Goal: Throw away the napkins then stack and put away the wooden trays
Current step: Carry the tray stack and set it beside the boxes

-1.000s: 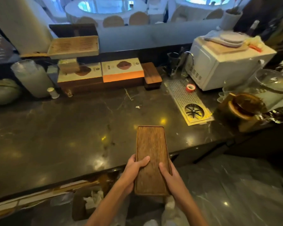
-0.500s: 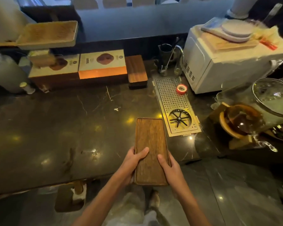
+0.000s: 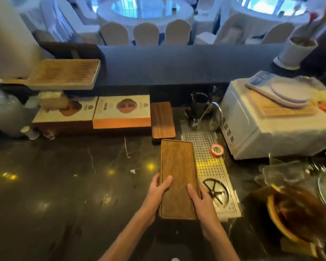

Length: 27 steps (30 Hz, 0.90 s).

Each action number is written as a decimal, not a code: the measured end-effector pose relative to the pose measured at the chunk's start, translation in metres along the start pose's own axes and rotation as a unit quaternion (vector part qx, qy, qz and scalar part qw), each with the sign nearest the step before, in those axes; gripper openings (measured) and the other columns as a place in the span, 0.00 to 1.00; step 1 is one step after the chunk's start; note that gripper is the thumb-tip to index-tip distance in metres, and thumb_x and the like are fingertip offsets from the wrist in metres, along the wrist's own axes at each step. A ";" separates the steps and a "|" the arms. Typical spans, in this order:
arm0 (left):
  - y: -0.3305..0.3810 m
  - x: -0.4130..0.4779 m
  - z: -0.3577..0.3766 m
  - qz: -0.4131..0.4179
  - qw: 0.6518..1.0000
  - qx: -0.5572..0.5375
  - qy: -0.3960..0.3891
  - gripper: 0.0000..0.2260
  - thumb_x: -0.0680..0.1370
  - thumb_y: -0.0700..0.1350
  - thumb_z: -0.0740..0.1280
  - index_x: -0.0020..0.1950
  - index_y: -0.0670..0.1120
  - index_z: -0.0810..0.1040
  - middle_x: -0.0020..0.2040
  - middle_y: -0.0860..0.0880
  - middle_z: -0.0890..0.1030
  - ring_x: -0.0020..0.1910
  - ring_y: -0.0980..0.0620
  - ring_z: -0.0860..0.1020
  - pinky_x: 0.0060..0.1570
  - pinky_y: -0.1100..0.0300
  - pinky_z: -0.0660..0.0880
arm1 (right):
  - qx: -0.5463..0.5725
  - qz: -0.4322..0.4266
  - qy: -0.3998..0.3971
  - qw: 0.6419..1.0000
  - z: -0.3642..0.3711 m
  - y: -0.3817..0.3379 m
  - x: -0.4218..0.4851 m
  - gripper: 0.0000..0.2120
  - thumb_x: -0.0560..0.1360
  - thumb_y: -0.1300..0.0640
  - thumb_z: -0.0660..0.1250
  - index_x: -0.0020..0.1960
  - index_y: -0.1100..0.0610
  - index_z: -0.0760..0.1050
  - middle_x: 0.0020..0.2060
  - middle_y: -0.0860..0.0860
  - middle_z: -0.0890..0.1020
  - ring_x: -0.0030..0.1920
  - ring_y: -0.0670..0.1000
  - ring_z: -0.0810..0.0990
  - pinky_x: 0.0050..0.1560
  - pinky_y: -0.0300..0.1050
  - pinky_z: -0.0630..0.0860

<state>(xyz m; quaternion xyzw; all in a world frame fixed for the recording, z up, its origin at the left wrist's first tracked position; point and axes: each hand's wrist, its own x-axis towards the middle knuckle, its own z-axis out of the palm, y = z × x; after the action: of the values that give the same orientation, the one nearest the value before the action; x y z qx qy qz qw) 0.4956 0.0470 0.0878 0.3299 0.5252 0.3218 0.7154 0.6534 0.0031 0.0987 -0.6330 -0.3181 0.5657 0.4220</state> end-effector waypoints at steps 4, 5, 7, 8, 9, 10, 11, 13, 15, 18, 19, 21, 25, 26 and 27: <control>0.023 0.035 0.004 0.026 0.998 0.006 0.059 0.22 0.78 0.54 0.66 0.70 0.54 0.65 0.60 0.50 0.78 0.55 0.54 0.81 0.43 0.64 0.80 | -0.011 -0.020 -0.010 1.000 -0.002 -0.027 0.063 0.26 0.77 0.42 0.64 0.73 0.42 0.64 0.61 0.45 0.78 0.58 0.47 0.80 0.54 0.50 0.81; 0.028 0.044 0.006 0.035 0.996 0.005 0.078 0.20 0.78 0.52 0.65 0.69 0.53 0.66 0.60 0.50 0.78 0.54 0.55 0.81 0.42 0.66 0.80 | -0.016 -0.025 -0.016 0.999 -0.003 -0.035 0.080 0.25 0.77 0.43 0.63 0.73 0.43 0.64 0.61 0.46 0.78 0.58 0.48 0.80 0.54 0.50 0.81; 0.042 0.066 0.012 0.051 0.993 0.000 0.107 0.17 0.80 0.50 0.64 0.68 0.53 0.68 0.59 0.50 0.78 0.54 0.55 0.81 0.41 0.66 0.80 | -0.022 -0.032 -0.030 0.999 -0.003 -0.050 0.114 0.23 0.78 0.44 0.63 0.72 0.44 0.65 0.61 0.47 0.79 0.58 0.47 0.80 0.51 0.46 0.82; 0.050 0.079 0.014 0.054 0.992 -0.002 0.117 0.16 0.80 0.50 0.63 0.67 0.54 0.67 0.60 0.50 0.77 0.54 0.55 0.81 0.42 0.65 0.80 | -0.024 -0.032 -0.036 0.999 -0.001 -0.056 0.132 0.24 0.78 0.44 0.63 0.72 0.44 0.65 0.60 0.47 0.79 0.57 0.47 0.80 0.50 0.44 0.82; 0.057 0.094 0.016 0.053 0.990 -0.006 0.128 0.15 0.81 0.51 0.62 0.67 0.55 0.67 0.60 0.51 0.77 0.55 0.55 0.80 0.42 0.64 0.80 | -0.027 -0.030 -0.042 0.998 0.000 -0.061 0.151 0.24 0.78 0.44 0.63 0.73 0.44 0.65 0.60 0.47 0.79 0.57 0.47 0.81 0.48 0.42 0.82; 0.065 0.110 0.016 0.049 0.989 -0.010 0.142 0.15 0.81 0.51 0.62 0.67 0.57 0.66 0.60 0.52 0.76 0.56 0.55 0.79 0.42 0.64 0.80 | -0.033 -0.025 -0.046 0.998 0.003 -0.065 0.170 0.24 0.78 0.44 0.62 0.73 0.45 0.65 0.60 0.47 0.79 0.57 0.47 0.81 0.47 0.41 0.82; 0.072 0.125 0.016 0.046 0.987 -0.013 0.154 0.15 0.81 0.52 0.61 0.67 0.57 0.66 0.59 0.54 0.76 0.56 0.57 0.79 0.42 0.65 0.79 | -0.039 -0.023 -0.051 0.998 0.007 -0.070 0.189 0.24 0.78 0.43 0.62 0.73 0.45 0.65 0.60 0.47 0.79 0.57 0.47 0.81 0.46 0.40 0.81; 0.084 0.155 0.013 0.048 0.985 -0.022 0.166 0.14 0.81 0.51 0.61 0.67 0.58 0.66 0.58 0.57 0.76 0.54 0.59 0.80 0.41 0.66 0.80 | -0.052 -0.025 -0.065 0.996 0.016 -0.078 0.228 0.23 0.78 0.44 0.62 0.72 0.45 0.66 0.60 0.48 0.80 0.57 0.47 0.81 0.47 0.41 0.81; 0.093 0.181 0.008 0.052 0.983 -0.025 0.173 0.12 0.82 0.48 0.60 0.65 0.58 0.68 0.57 0.56 0.78 0.52 0.61 0.82 0.40 0.68 0.80 | -0.069 -0.031 -0.072 0.995 0.025 -0.083 0.261 0.20 0.79 0.45 0.61 0.70 0.46 0.68 0.58 0.48 0.81 0.55 0.46 0.82 0.47 0.40 0.81; 0.106 0.217 -0.005 0.055 0.980 -0.015 0.190 0.13 0.82 0.43 0.60 0.64 0.56 0.71 0.56 0.54 0.80 0.48 0.67 0.81 0.38 0.71 0.78 | -0.091 -0.041 -0.067 0.993 0.040 -0.088 0.303 0.17 0.79 0.45 0.61 0.67 0.46 0.70 0.54 0.46 0.82 0.52 0.45 0.82 0.42 0.37 0.80; 0.108 0.229 -0.009 0.050 0.978 -0.015 0.201 0.13 0.82 0.42 0.61 0.65 0.54 0.71 0.55 0.53 0.80 0.47 0.67 0.82 0.37 0.72 0.78 | -0.097 -0.040 -0.061 0.993 0.044 -0.087 0.316 0.18 0.79 0.45 0.61 0.68 0.46 0.70 0.55 0.47 0.81 0.53 0.47 0.82 0.44 0.38 0.80; 0.111 0.247 -0.016 0.047 0.974 -0.013 0.220 0.16 0.81 0.40 0.62 0.68 0.51 0.70 0.55 0.55 0.79 0.46 0.64 0.82 0.37 0.72 0.77 | -0.114 -0.027 -0.050 0.992 0.051 -0.086 0.335 0.21 0.79 0.44 0.60 0.70 0.47 0.67 0.56 0.48 0.80 0.54 0.50 0.81 0.51 0.46 0.81; 0.108 0.264 -0.020 0.056 0.970 -0.011 0.238 0.19 0.79 0.41 0.65 0.70 0.52 0.70 0.54 0.57 0.80 0.48 0.66 0.81 0.38 0.73 0.77 | -0.099 -0.007 -0.040 0.994 0.059 -0.080 0.353 0.23 0.79 0.42 0.60 0.71 0.48 0.66 0.57 0.49 0.79 0.53 0.48 0.81 0.47 0.42 0.80; 0.105 0.266 -0.021 0.050 0.970 -0.021 0.237 0.19 0.79 0.42 0.65 0.68 0.54 0.71 0.56 0.55 0.80 0.51 0.64 0.81 0.40 0.71 0.78 | -0.098 -0.013 -0.039 0.994 0.060 -0.078 0.355 0.22 0.79 0.43 0.61 0.70 0.47 0.66 0.57 0.48 0.79 0.52 0.46 0.81 0.45 0.38 0.79; 0.102 0.267 -0.021 0.043 0.970 -0.030 0.235 0.18 0.79 0.43 0.65 0.67 0.55 0.71 0.58 0.53 0.79 0.54 0.60 0.81 0.43 0.67 0.80 | -0.097 -0.022 -0.036 0.994 0.062 -0.077 0.355 0.19 0.79 0.43 0.61 0.68 0.44 0.68 0.55 0.45 0.79 0.51 0.44 0.81 0.43 0.34 0.78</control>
<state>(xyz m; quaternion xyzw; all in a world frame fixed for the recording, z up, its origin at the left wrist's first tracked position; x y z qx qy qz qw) 0.5281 0.3243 0.0220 0.2462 0.6542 0.4366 0.5664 0.6540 0.3598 0.0085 -0.6427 -0.4004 0.5455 0.3593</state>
